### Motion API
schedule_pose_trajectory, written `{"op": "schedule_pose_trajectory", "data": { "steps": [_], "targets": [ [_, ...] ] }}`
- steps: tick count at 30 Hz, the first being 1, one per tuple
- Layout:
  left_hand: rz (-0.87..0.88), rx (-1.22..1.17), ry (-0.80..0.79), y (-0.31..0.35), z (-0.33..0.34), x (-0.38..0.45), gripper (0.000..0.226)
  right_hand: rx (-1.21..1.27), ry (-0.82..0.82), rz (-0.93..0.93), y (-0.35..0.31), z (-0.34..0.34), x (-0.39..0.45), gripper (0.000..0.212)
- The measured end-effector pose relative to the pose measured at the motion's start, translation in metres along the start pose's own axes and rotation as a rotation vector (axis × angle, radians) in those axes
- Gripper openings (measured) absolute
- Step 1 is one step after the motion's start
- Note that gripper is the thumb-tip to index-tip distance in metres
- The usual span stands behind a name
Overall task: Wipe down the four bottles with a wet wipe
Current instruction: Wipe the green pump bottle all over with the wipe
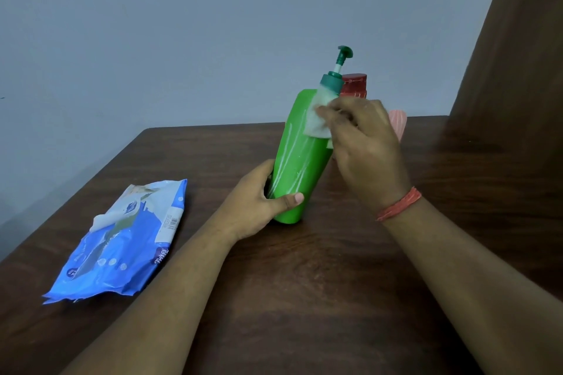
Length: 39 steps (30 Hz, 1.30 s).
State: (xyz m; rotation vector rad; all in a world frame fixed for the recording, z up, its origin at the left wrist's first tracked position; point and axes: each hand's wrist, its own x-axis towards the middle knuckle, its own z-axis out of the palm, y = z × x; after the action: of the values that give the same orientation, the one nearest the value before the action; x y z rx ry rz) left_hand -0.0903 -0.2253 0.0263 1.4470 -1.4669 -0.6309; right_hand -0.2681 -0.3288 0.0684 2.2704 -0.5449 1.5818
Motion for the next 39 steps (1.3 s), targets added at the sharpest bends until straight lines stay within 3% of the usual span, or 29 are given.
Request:
{"op": "schedule_pose_trajectory", "data": {
  "steps": [10,13,17,21,24,28,31,35,39],
  "targets": [
    [-0.003,0.024,0.007,0.001,0.0,-0.001,0.047,0.069,0.005,0.031,0.001,-0.001,0.0,0.023],
    [-0.004,0.017,0.018,-0.001,-0.001,-0.001,0.05,0.076,-0.066,-0.062,-0.004,-0.001,-0.001,0.018],
    [-0.003,0.03,0.006,-0.002,-0.001,0.0,0.048,0.113,-0.013,0.045,0.0,-0.004,0.002,0.015],
    [0.0,0.035,0.024,-0.004,-0.001,0.001,0.049,0.076,-0.109,-0.082,-0.009,-0.001,-0.003,0.012],
    [0.0,0.045,0.02,-0.004,-0.001,0.001,0.049,0.092,-0.065,0.0,-0.007,-0.002,-0.002,0.01],
    [-0.011,0.024,0.04,-0.004,-0.001,0.001,0.048,0.096,-0.176,-0.119,-0.011,0.003,-0.009,0.01],
    [-0.018,0.018,0.032,-0.004,0.0,0.001,0.046,0.127,-0.125,-0.032,-0.008,0.003,-0.008,0.01],
    [-0.017,-0.018,0.037,-0.005,-0.001,0.001,0.046,0.126,-0.211,-0.144,-0.013,0.007,-0.012,0.011],
    [-0.013,0.017,0.03,-0.003,-0.001,0.001,0.044,0.154,-0.115,-0.003,-0.007,0.002,-0.008,0.011]
  ]
}}
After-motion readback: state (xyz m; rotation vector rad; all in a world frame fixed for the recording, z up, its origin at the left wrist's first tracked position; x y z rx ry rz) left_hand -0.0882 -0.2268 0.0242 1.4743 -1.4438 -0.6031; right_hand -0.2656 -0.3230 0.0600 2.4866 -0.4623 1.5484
